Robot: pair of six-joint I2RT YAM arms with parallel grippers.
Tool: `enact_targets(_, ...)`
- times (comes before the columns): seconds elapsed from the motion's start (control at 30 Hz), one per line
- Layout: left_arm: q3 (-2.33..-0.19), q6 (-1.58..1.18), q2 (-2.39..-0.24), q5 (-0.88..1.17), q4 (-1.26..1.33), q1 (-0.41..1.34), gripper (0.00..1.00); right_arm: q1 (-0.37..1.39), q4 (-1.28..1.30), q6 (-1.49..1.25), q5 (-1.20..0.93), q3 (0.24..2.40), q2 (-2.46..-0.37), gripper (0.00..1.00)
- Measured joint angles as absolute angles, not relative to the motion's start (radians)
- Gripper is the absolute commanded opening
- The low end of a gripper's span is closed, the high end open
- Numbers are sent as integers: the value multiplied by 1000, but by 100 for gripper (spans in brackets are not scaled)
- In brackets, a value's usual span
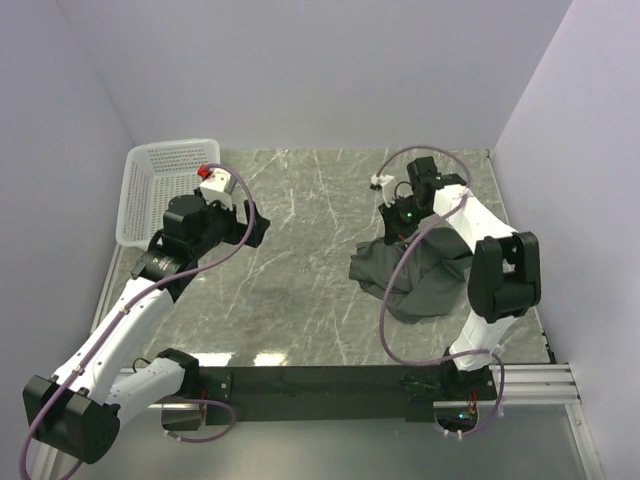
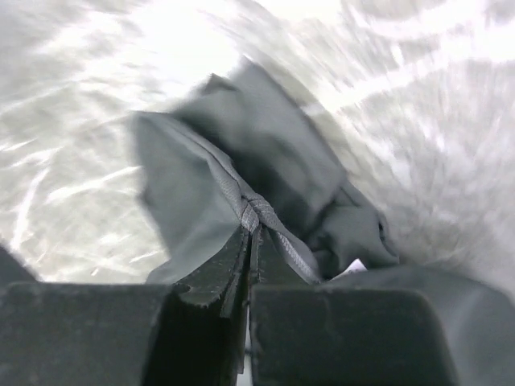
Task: Fold and stack the t-shirts
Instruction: Flatten the tshirt out
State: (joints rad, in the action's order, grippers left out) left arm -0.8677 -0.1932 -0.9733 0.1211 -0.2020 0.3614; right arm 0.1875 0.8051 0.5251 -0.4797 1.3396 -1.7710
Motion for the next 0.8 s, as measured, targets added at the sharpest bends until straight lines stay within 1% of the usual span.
enact_targets(0.17,-853,-175,-973,236,-158,362,99,228,955,699,-634,1467,-1691,0)
enact_targets(0.33,-784,-165,-972,422,-61,371,100,356,1047,815,-713,1519,-1653,0)
enact_targets(0.43,-750,-170,-978,509,4,391,99,430,1068,831,-721,1519,-1659,0)
enact_targets(0.57,-746,-178,-1029,577,77,432,99,492,1070,827,-721,1520,-1661,0)
enact_targets(0.8,-754,-178,-1191,609,91,532,99,526,1048,787,-706,1520,-1661,0)
